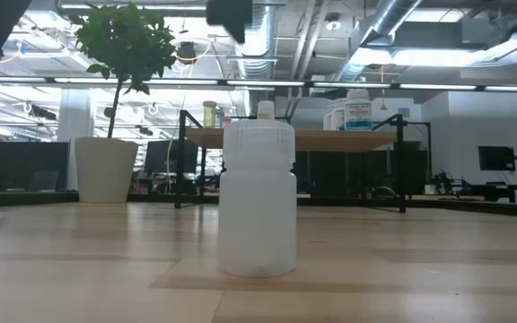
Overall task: Pick and place medicine bottles onto shelf by color
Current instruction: Put the transparent pill bottle on the shelf
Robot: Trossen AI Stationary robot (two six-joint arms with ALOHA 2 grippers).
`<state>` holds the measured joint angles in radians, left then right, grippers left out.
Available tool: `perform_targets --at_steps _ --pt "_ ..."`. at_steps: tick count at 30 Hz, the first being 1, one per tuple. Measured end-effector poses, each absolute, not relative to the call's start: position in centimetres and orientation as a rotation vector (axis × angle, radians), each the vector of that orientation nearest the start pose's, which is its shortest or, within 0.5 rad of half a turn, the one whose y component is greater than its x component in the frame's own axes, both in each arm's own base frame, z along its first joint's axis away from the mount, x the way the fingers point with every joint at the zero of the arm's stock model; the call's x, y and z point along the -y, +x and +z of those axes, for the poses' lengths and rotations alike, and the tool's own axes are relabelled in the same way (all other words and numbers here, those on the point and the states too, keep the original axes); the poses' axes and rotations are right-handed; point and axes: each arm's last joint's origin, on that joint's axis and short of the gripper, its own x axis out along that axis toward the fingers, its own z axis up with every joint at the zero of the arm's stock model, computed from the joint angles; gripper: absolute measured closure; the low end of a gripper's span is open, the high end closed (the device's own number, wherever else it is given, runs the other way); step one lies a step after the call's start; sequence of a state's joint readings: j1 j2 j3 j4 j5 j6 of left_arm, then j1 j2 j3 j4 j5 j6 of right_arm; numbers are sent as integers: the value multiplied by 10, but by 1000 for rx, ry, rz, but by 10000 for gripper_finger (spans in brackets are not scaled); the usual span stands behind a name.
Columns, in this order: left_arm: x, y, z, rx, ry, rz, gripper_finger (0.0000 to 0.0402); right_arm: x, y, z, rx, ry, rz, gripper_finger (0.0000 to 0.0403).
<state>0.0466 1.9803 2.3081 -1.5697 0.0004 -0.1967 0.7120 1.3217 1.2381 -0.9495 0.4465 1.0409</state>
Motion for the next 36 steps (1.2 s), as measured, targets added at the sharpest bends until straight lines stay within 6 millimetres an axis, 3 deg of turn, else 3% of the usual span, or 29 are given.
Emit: perform_targets --at_steps 4,8,11,19,24,29,33,36 --pt "23 362 396 -1229 -118 0 193 -156 218 319 -819 484 -182 163" --pt "60 353 402 -1215 -19 -114 193 -166 244 311 -806 463 -25 163" --pt "85 337 414 -1179 40 -186 193 -175 268 308 -718 483 64 163" --pt "135 280 448 -1055 167 -340 193 -189 322 280 -749 544 134 163" --pt "146 245 468 -956 216 -296 193 -195 354 280 -760 550 150 163" --pt "151 212 484 -886 191 -317 193 -195 376 298 -742 523 161 163" --pt "147 180 480 -865 211 -235 193 -192 378 314 -758 514 150 163" --pt "137 159 462 -885 200 -128 193 -191 376 318 -782 504 140 163"
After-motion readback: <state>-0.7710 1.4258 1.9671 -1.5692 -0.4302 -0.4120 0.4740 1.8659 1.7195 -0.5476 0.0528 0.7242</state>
